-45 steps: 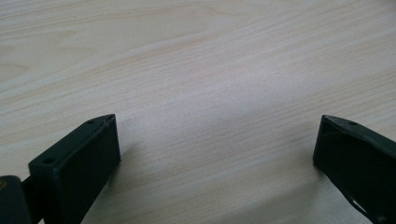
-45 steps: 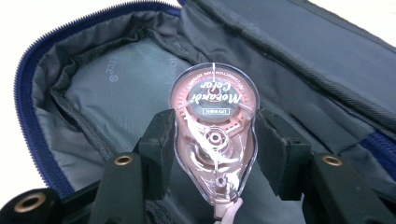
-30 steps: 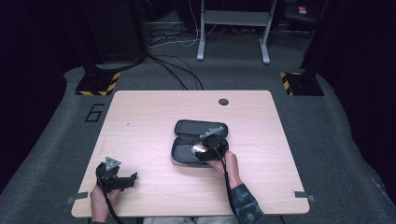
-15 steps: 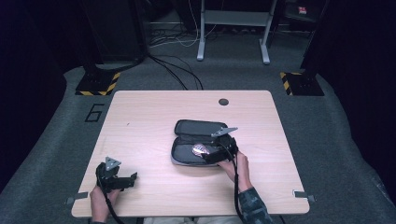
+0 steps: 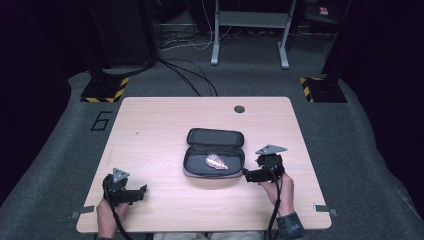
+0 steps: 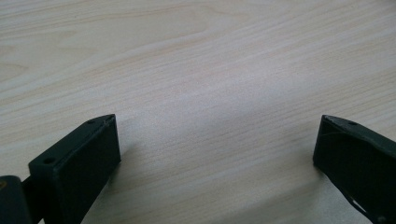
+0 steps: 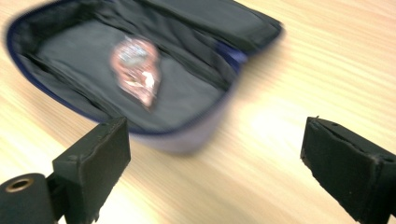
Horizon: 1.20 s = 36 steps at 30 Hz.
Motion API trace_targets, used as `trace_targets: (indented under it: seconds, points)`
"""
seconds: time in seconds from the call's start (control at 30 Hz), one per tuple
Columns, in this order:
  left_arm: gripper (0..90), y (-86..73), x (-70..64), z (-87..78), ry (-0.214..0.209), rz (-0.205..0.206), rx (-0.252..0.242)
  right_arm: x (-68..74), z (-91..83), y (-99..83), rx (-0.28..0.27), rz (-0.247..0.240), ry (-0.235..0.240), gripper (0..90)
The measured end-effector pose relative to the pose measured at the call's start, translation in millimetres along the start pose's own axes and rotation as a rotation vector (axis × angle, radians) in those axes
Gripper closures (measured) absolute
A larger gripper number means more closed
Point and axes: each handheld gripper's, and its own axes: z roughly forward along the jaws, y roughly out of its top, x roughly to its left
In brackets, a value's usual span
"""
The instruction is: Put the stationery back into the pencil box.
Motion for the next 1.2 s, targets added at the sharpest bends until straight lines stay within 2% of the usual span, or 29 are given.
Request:
trace_targets:
  seconds: [0.23, 0.43, 0.7, 0.9, 1.0, 1.03, 1.2]
  points:
    - [0.5, 0.1, 0.3, 0.2, -0.001, 0.001, -0.001, -26.2, -11.6, -38.1, 0.001, 0.047, -0.075, 7.9]
    - [0.5, 0.1, 0.3, 0.2, -0.001, 0.0, 0.0, -40.4, -13.4, -67.9, 0.018, 0.09, -0.117, 7.2]
    - [0.5, 0.1, 0.3, 0.2, -0.001, 0.001, -0.001, -55.5, -14.2, -101.5, 0.023, 0.111, -0.191, 4.4]
    - [0.5, 0.1, 0.3, 0.1, 0.0, 0.001, 0.0, -66.6, -9.8, -116.0, 0.025, 0.146, -0.208, 0.0]
    - [0.5, 0.0, 0.1, 0.1, 0.0, 0.0, 0.0, -70.9, -9.2, -119.7, -0.001, 0.17, -0.179, 0.0]
    - [0.5, 0.0, 0.1, 0.0, 0.0, 0.0, 0.001, -71.9, -9.8, -120.4, 0.003, 0.151, -0.176, 0.0]
    - [0.4, -0.4, -0.6, 0.5, 0.004, -0.002, -0.007, -71.8, -9.7, -120.4, 0.005, 0.153, -0.176, 0.0]
